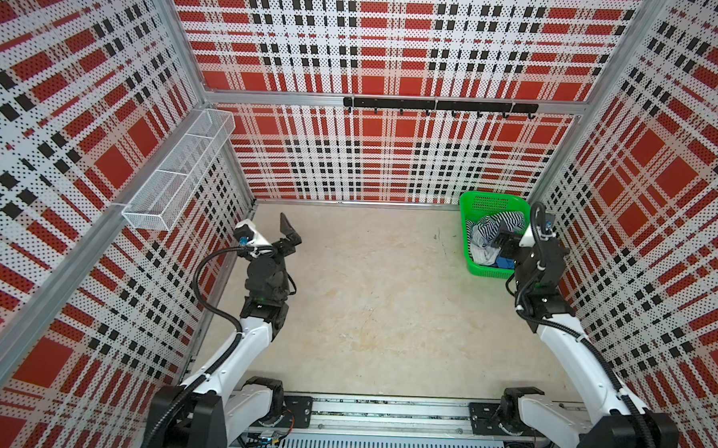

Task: Fold and stack the tank tops
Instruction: 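Reach the right gripper into the green basket and grasp the striped tank top, then lift the tank top with the right gripper while the left gripper approaches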

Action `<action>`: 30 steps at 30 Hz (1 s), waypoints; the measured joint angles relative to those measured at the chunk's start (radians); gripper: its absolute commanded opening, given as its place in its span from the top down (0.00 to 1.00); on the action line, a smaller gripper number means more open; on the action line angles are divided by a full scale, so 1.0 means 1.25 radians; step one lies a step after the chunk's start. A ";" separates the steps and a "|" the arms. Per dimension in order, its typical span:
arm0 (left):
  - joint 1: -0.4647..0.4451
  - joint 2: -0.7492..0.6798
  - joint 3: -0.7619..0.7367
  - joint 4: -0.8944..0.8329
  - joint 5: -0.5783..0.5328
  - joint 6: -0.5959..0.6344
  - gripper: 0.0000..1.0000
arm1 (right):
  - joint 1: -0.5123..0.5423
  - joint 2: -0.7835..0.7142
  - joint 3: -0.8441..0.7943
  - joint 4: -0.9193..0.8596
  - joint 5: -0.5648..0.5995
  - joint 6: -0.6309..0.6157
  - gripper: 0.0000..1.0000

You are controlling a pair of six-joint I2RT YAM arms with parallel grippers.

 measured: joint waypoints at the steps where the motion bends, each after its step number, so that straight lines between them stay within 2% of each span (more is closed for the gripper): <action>1: -0.026 0.005 0.026 -0.049 -0.002 -0.016 0.02 | -0.006 0.043 0.061 -0.046 0.001 0.002 0.00; 4: -0.119 0.018 0.067 -0.165 -0.004 -0.051 0.03 | -0.028 0.200 0.229 -0.154 -0.006 0.003 0.00; 10: -0.258 0.027 0.070 -0.306 -0.009 -0.107 0.03 | -0.063 0.499 0.420 -0.292 -0.043 0.020 0.00; 14: -0.301 0.026 0.055 -0.341 -0.009 -0.139 0.03 | -0.074 0.644 0.508 -0.319 -0.065 0.035 0.00; 19: -0.313 0.024 0.025 -0.363 -0.008 -0.164 0.03 | -0.079 0.788 0.633 -0.338 -0.081 0.052 0.01; 20: -0.313 0.023 0.020 -0.369 -0.008 -0.168 0.03 | -0.082 0.811 0.656 -0.341 -0.084 0.057 0.04; 21: -0.313 0.020 0.016 -0.374 -0.008 -0.171 0.03 | -0.083 0.829 0.672 -0.343 -0.088 0.064 0.13; 22: -0.313 0.018 0.013 -0.376 -0.008 -0.172 0.03 | -0.084 0.840 0.680 -0.345 -0.092 0.068 0.23; 24: -0.313 0.013 0.011 -0.381 -0.009 -0.176 0.03 | -0.086 0.849 0.686 -0.354 -0.103 0.079 0.52; 27: -0.313 0.009 0.010 -0.380 -0.009 -0.178 0.03 | -0.091 0.843 0.687 -0.360 -0.111 0.089 0.84; 29: -0.312 0.009 0.010 -0.378 -0.007 -0.179 0.03 | -0.093 0.828 0.686 -0.372 -0.112 0.089 1.00; 30: -0.312 0.009 0.010 -0.378 -0.005 -0.179 0.03 | -0.093 0.815 0.683 -0.378 -0.114 0.087 1.00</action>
